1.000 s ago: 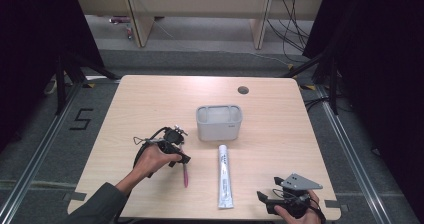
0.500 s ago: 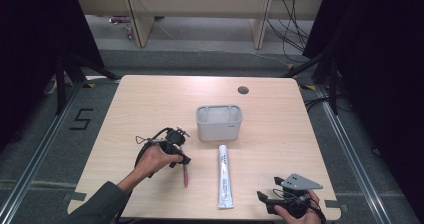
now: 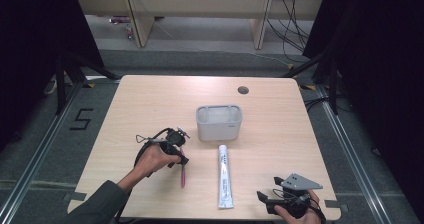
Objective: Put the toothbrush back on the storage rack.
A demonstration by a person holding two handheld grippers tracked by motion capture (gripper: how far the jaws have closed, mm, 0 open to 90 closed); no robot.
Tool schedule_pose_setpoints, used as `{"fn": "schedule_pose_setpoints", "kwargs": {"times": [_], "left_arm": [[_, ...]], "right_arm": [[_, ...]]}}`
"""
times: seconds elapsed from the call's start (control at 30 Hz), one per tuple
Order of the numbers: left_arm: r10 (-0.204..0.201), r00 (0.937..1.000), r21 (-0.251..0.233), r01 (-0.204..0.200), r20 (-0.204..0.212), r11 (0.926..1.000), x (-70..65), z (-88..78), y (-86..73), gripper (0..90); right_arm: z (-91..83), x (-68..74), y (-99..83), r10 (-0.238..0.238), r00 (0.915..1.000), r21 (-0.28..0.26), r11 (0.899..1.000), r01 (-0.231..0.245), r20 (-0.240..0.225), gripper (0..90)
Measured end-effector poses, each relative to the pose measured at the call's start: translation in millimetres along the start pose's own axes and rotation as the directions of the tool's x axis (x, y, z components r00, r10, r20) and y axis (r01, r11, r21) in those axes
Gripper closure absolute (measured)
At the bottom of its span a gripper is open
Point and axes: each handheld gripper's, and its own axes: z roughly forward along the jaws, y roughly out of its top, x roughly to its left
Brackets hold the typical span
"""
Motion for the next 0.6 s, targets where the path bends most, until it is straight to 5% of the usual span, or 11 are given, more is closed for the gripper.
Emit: {"fn": "schedule_pose_setpoints", "kwargs": {"times": [0.6], "left_arm": [[0.047, 0.9989, 0.069, -0.046, -0.008, 0.9965, 3.2, 0.3, -4.0, 74.9]], "right_arm": [[0.4, 0.1, 0.0, 0.002, 1.0, 0.002, 1.0, -0.002, -0.005, 20.3]]}}
